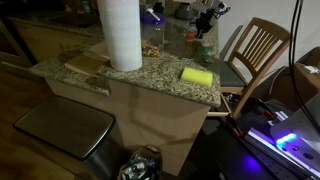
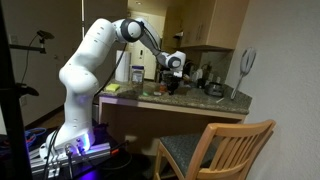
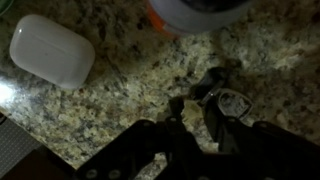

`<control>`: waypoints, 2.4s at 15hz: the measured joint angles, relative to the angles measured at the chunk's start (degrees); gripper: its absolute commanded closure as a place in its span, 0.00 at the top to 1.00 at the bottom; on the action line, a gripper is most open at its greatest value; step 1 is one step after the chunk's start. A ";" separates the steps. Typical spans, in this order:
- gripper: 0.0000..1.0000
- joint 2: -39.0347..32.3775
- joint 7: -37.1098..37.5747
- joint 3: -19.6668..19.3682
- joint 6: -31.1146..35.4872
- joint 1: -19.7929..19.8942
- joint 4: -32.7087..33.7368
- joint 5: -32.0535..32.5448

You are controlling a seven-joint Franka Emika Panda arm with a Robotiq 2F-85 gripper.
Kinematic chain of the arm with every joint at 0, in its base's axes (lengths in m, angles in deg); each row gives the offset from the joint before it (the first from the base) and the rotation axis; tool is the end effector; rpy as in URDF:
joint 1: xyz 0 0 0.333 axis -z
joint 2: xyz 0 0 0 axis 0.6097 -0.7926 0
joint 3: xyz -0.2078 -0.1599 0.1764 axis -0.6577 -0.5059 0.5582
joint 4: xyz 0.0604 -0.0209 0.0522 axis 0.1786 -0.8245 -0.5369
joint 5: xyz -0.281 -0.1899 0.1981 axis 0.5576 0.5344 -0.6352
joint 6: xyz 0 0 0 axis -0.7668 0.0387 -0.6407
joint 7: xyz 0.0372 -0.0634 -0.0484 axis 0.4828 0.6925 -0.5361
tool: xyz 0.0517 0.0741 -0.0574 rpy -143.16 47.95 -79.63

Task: Pick up the keys and put them in between the ear pods and the green object

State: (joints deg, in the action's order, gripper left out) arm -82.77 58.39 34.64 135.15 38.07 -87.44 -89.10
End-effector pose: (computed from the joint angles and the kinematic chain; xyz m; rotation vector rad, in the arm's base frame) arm 0.6756 -0.0591 0.3452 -2.1563 2.1501 0.0347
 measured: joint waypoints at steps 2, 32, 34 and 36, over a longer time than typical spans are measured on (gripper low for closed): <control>0.07 0.01 0.00 0.00 -0.33 0.20 0.02 -0.44; 0.07 23.68 -38.24 3.69 -26.14 -1.41 -13.38 7.52; 0.26 25.85 -37.59 4.90 -24.17 -2.40 -15.48 7.62; 0.07 26.75 -36.57 5.61 -23.15 -2.99 -16.80 7.64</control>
State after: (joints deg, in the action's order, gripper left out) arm -56.02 21.82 40.25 112.00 35.08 -104.24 -81.46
